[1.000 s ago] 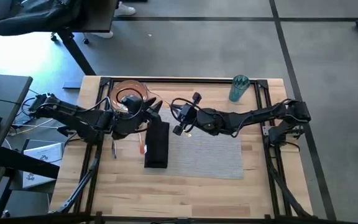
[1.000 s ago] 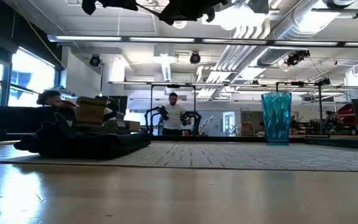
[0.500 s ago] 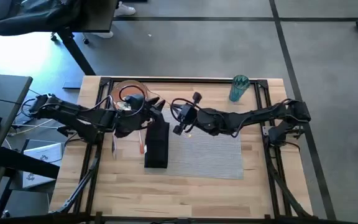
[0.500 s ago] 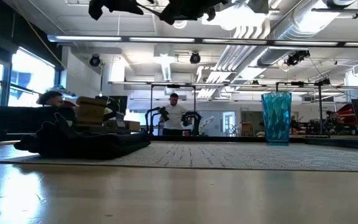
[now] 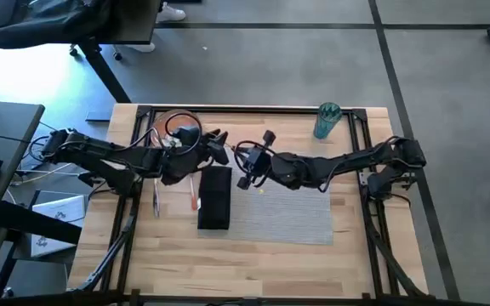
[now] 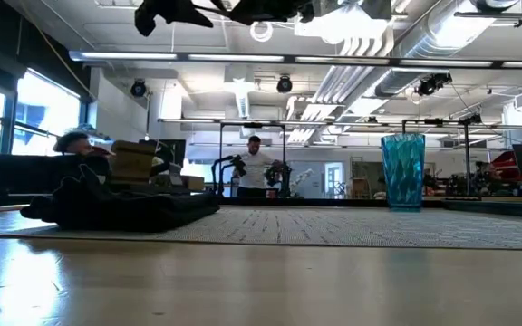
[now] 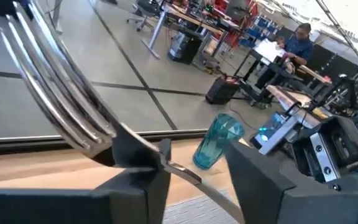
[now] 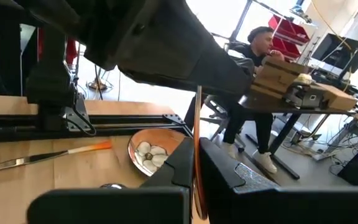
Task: Set table place
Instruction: Put the orange fork on the top of the black table napkin
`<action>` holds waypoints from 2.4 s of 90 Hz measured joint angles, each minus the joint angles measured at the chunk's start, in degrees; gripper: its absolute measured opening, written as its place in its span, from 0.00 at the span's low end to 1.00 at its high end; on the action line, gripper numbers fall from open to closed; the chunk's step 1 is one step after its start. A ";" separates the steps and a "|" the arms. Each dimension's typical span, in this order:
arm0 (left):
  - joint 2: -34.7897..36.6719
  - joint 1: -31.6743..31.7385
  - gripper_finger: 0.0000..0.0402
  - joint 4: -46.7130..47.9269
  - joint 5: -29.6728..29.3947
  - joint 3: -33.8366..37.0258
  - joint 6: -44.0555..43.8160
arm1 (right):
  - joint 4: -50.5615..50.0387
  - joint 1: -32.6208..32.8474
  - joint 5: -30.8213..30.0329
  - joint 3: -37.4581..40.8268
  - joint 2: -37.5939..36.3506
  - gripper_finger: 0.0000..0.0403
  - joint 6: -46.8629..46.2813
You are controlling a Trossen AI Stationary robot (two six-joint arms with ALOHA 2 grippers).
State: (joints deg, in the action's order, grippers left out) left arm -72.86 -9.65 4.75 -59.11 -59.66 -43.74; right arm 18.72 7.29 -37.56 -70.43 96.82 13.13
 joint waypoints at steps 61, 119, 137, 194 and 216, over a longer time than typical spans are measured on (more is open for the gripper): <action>0.15 -1.13 0.00 0.07 7.89 -0.02 11.89 | -11.86 0.00 3.43 0.02 -2.19 0.20 -9.38; 2.95 -5.17 0.00 1.48 27.52 -0.02 21.80 | -11.37 -1.93 38.48 0.02 2.78 0.38 -20.71; 2.95 -5.77 0.00 1.85 28.34 -0.02 23.09 | -9.73 -1.87 36.27 0.02 4.28 0.31 -20.82; 3.24 -5.86 0.11 2.51 28.00 0.00 28.34 | -10.27 -0.79 34.36 0.02 3.69 0.00 -20.16; 5.96 -5.91 0.33 8.55 27.06 -3.13 31.86 | -9.94 -0.79 34.32 0.02 3.69 0.00 -20.39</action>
State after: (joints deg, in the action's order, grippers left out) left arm -66.90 -15.56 13.30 -32.05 -62.79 -11.88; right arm 8.78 6.50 -3.25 -70.41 100.51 -7.27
